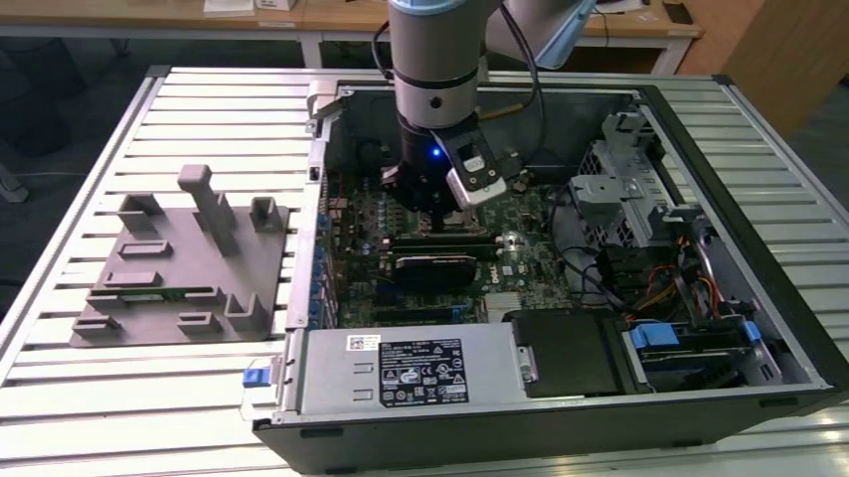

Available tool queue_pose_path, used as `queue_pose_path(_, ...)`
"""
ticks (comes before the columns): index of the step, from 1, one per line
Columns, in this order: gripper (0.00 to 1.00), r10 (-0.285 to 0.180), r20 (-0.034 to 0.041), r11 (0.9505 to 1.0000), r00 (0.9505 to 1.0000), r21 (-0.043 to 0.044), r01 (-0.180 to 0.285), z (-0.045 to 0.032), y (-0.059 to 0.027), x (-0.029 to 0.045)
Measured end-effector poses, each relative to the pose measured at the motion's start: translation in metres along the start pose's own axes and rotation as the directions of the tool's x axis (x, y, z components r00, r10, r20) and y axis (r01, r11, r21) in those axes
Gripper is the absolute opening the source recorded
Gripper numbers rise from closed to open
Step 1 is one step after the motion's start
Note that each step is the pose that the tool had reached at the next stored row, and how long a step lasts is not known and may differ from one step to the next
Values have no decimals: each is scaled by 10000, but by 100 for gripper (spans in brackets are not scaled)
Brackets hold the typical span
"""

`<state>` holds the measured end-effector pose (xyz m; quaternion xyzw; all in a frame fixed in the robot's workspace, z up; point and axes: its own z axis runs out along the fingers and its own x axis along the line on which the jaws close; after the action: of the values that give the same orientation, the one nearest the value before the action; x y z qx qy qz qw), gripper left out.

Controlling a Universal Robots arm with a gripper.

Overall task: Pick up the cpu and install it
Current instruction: 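Install the second cpu locking lever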

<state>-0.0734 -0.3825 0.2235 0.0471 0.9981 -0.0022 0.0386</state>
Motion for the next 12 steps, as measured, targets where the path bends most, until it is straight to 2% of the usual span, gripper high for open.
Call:
queue_pose_path(5, 11, -20, -2, 10000, 10000, -5, 20, -1, 0, 1)
queue_pose_path(6, 11, -104, -5, 9999, 9999, -34, 104, -1, -1, 1)
queue_pose_path(9, 11, -368, -10, 9992, 9993, -182, 368, 3, 0, 1)
queue_pose_path(12, 11, -477, -20, 9981, 9989, -394, 476, 9, -3, 1)
